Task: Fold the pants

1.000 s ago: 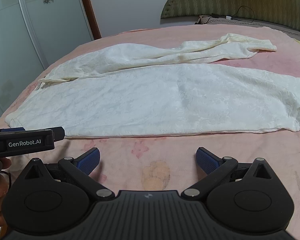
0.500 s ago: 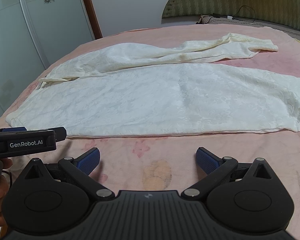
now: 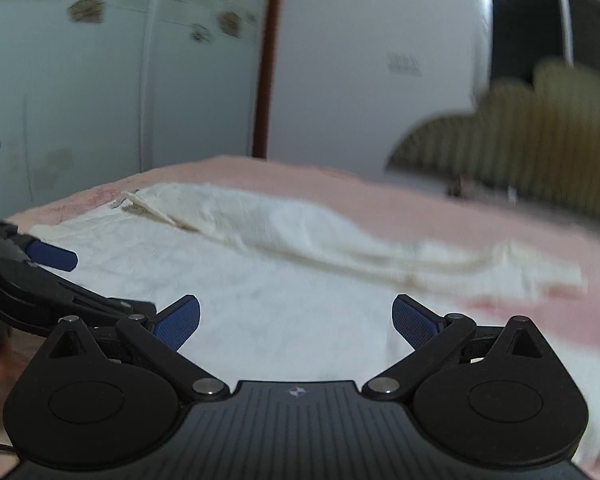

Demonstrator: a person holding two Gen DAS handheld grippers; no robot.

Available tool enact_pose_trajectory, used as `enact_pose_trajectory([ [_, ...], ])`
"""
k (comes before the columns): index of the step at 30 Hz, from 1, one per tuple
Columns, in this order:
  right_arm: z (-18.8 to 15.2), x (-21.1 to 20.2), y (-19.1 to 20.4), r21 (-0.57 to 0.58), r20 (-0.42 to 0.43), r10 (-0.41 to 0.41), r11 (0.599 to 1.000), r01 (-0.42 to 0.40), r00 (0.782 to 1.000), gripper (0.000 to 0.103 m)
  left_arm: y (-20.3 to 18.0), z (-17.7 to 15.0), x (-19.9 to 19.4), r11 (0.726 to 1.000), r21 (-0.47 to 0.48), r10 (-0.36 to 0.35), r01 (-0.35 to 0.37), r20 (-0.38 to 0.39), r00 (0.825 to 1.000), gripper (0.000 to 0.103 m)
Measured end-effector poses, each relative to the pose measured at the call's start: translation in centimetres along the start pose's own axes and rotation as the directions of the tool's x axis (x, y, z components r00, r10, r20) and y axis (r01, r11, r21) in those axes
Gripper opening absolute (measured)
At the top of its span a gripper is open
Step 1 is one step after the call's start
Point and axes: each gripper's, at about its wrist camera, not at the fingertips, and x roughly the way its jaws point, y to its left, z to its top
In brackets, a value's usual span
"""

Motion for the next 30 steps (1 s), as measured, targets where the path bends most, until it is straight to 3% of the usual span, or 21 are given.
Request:
enact_pose_trajectory([
  [2, 0.7, 1.3, 0.1, -0.068, 0.040, 0.012, 0.998, -0.009, 0.999, 0.103, 0.7, 0.7, 0.7, 1.000, -0.019, 0.003, -0.003, 0.006, 1.000, 0.098],
  [6, 2.3, 4.3, -1.0, -0.098, 0.016, 0.106, 0.990, -0.104, 0.994, 0.103, 2.1, 2.1, 2.2, 0.998, -0.046, 0.045, -0.045, 0.011, 0.999, 0.098],
  [9, 3.6, 6.4, -2.3, -0.090, 0.021, 0.127, 0.988, -0.124, 0.992, 0.103, 3.2, 2.6, 3.7, 0.994, -0.072, 0.083, -0.083, 0.003, 0.997, 0.098],
  [15, 7.0, 12.7, -6.1, -0.004, -0.011, 0.181, 0.983, -0.181, 0.983, 0.103, 4.4, 2.1, 6.4, 0.991, -0.090, 0.094, -0.097, -0.033, 0.995, 0.098],
  [18, 8.8, 17.0, -7.8, 0.033, -0.038, 0.259, 0.966, -0.257, 0.965, 0.103, 4.3, 1.3, 7.4, 0.992, -0.058, 0.106, -0.108, -0.037, 0.994, 0.099],
  [24, 11.3, 26.8, -8.6, 0.146, -0.168, 0.352, 0.933, -0.329, 0.921, 0.103, 4.4, 0.5, 8.1, 0.993, -0.054, 0.104, -0.104, -0.003, 0.995, 0.103],
  [27, 11.6, 31.8, -8.3, 0.226, -0.230, 0.388, 0.913, -0.339, 0.893, 0.103, 4.4, 0.5, 8.2, 0.993, -0.068, 0.095, -0.095, -0.005, 0.995, 0.103],
  [30, 11.4, 36.6, -8.1, 0.321, -0.305, 0.392, 0.900, -0.294, 0.868, 0.103, 4.5, 0.5, 8.3, 0.993, -0.072, 0.090, -0.091, -0.008, 0.996, 0.103],
])
